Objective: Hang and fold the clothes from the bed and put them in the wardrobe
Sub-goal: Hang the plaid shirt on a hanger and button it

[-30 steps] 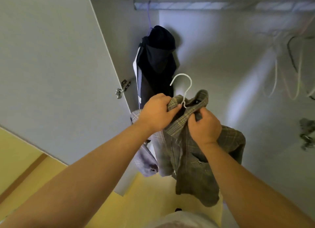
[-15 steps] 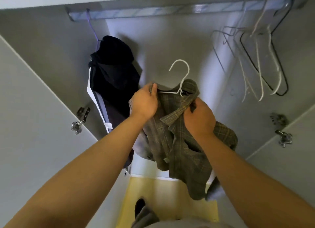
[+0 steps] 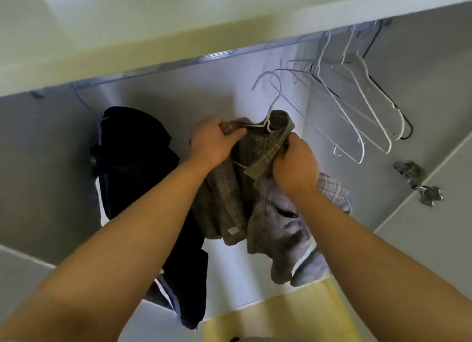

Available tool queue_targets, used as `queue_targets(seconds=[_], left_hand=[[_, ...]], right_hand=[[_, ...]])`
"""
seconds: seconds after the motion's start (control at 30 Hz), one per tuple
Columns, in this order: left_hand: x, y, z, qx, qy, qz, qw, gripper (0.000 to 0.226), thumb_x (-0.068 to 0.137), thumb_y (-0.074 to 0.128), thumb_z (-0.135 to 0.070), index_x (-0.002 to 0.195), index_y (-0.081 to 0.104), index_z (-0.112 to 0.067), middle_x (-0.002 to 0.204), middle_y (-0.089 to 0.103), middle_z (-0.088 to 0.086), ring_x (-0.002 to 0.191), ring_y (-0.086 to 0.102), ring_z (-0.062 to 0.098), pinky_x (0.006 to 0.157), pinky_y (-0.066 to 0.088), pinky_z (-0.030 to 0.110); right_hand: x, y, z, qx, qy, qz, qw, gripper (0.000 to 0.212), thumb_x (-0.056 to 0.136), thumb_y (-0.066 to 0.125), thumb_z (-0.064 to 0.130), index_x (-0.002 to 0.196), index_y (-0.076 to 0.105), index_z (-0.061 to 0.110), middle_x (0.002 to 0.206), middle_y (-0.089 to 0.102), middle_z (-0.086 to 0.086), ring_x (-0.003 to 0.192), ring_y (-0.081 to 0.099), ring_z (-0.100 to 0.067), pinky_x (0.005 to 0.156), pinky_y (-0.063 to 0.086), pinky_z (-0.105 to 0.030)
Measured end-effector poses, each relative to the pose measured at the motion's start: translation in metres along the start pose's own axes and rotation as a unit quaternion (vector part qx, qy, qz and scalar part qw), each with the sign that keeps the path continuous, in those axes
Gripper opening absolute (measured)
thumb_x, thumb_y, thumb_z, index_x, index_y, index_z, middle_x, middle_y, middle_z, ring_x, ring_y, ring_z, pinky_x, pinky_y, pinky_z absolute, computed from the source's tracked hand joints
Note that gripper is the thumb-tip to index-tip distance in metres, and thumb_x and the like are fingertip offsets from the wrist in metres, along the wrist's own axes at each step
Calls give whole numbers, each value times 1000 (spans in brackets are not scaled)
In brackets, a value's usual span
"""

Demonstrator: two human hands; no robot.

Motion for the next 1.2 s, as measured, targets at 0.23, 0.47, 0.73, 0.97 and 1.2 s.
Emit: queue_targets(seconds=[0.23,0.47,0.73,0.97,1.2], left_hand=[[52,-1,7,-78,14,-24,997,29,85,69,-36,62,60,-21,67,64,-8,61,56,-2,56,42,20],[90,-1,12,-208,-33,-40,977,42,88,63,-41,55,52,-16,54,48,-6,60,48,16,60,37,30],[105,0,12,-176,0,-39,984,55,94,66,-37,51,39,-15,44,33,-6,46,32,9,48,25,31],[108,10,29,-98,-3,-8,995,55,90,70,-37,50,42,-13,43,33,-6,40,31,5,43,25,26],[110,17,40,-57,10,6,998,44,81,73,-33,50,47,-15,40,37,-6,40,34,3,42,27,22]], right_hand=[[36,0,37,-62,-8,-27,998,26,94,49,17,119,56,14,104,61,-9,84,56,-30,67,39,-37],[72,-7,55,-85,0,-35,996,30,93,46,14,122,55,13,116,62,-15,102,61,-41,71,40,-40],[98,-6,63,-104,2,-31,994,34,93,46,7,125,56,13,117,63,-15,103,61,-39,71,39,-39],[110,11,52,-90,9,13,996,29,95,43,7,116,61,12,108,66,-17,93,63,-39,72,48,-39],[115,22,37,-66,17,17,998,19,94,49,14,109,60,16,105,63,-12,92,61,-38,77,50,-39]])
Point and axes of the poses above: each hand's wrist, its own x-axis towards the middle knuckle, its own y-axis out of the palm, z = x × y, the point moved 4 cm from there along x, towards the middle knuckle
